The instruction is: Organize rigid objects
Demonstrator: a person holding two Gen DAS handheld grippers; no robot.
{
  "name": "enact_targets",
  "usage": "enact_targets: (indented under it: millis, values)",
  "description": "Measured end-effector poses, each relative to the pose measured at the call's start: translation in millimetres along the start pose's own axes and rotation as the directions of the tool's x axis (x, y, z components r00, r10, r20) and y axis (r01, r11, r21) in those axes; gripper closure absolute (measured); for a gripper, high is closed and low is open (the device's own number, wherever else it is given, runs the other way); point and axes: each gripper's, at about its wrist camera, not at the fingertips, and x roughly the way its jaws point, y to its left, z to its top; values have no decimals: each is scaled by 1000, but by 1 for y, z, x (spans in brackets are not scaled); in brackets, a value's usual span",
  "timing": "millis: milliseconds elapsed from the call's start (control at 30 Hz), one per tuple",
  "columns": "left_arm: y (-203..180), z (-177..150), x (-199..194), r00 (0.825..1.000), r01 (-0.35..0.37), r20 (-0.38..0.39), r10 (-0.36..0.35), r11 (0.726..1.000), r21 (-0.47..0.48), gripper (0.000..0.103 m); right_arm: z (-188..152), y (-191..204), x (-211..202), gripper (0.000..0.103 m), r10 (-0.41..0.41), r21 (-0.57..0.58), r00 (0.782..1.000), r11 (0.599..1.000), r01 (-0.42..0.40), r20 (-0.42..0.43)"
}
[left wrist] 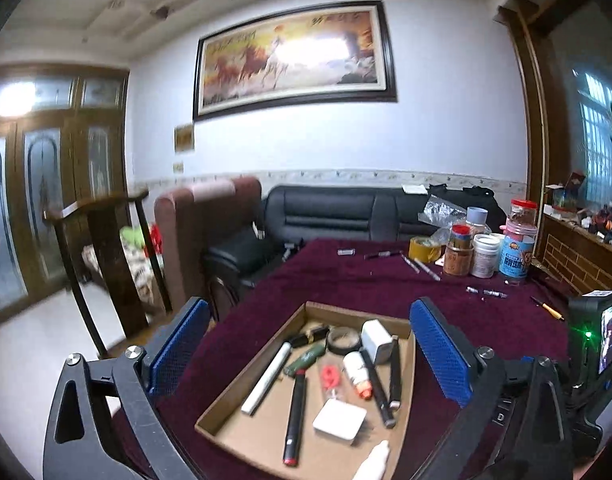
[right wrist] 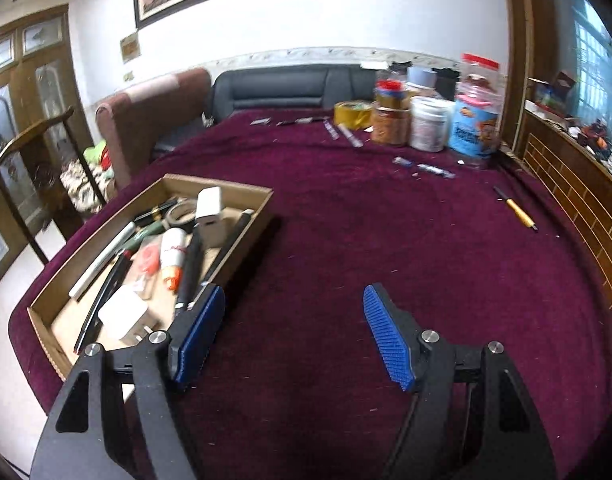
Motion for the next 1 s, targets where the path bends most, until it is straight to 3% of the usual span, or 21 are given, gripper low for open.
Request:
enact_targets:
  millis: [167,300,400,533,700,833,1000]
  values:
    - [-36,19,-14,997,-51,61,49,998,28,1,7,-34,-11,22,-40,1,997,999,40,67]
    - [-58,35,-9,1000,5,8,-5,999,33,1,24,-54,-6,22,-62,-43,991,997,68,120]
    - [-75,40,-4,998,-62,-23,63,997,52,1,36,-57,3,22,-73,-90,981,992,90,181]
    - [-88,40,8,993,-74,-87,76,997,31,1,36,-63,15,22,-73,-100,968,990,99,238]
    - [-99,32,38,974,-100,-206,89,994,-41,1,29,-88,25,22,-112,-20,974,993,118,198]
    - [-100,29,46,969,-77,-238,57,994,-72,1,25,-93,30,20,-116,-8,976,993,120,187]
    - [-71,25,44,971,-65,-238,37,992,-109,1,20,-78,36,20,-133,-83,974,985,150,183]
